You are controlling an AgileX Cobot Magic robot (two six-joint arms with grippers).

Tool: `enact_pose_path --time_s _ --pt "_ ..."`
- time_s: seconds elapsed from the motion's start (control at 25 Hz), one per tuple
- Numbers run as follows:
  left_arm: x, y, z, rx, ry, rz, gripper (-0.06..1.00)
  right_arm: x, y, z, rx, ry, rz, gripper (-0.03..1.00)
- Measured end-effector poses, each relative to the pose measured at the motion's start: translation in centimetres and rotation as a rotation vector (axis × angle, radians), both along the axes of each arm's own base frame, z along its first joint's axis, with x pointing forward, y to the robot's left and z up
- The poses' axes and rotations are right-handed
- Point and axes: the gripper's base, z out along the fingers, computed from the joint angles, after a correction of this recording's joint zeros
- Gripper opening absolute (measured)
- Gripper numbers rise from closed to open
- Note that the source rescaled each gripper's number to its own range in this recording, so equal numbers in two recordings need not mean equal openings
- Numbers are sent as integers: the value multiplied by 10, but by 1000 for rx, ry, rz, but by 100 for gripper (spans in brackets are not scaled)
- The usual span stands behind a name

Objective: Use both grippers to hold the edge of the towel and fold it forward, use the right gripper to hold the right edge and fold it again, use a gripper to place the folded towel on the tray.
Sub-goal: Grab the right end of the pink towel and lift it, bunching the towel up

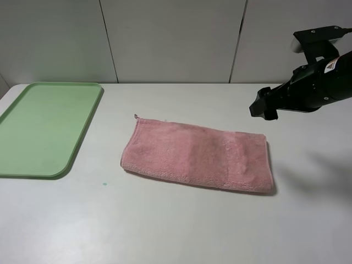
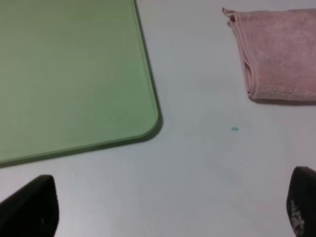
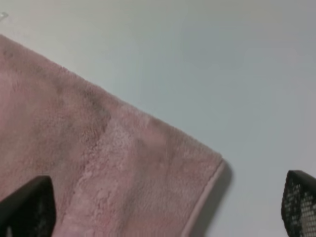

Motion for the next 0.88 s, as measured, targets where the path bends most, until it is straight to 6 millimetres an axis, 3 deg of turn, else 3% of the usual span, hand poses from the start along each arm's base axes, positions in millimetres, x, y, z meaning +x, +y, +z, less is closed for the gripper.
enact_pose_path --time_s 0.16,0.48,0.88 --pt "0 0 0 0 0 0 91 2 -3 -11 5 75 -50 100" --pt "0 0 0 0 0 0 91 18 -34 -51 -2 230 -206 100" --pt "0 0 0 0 0 0 91 25 -31 -88 38 347 -268 100"
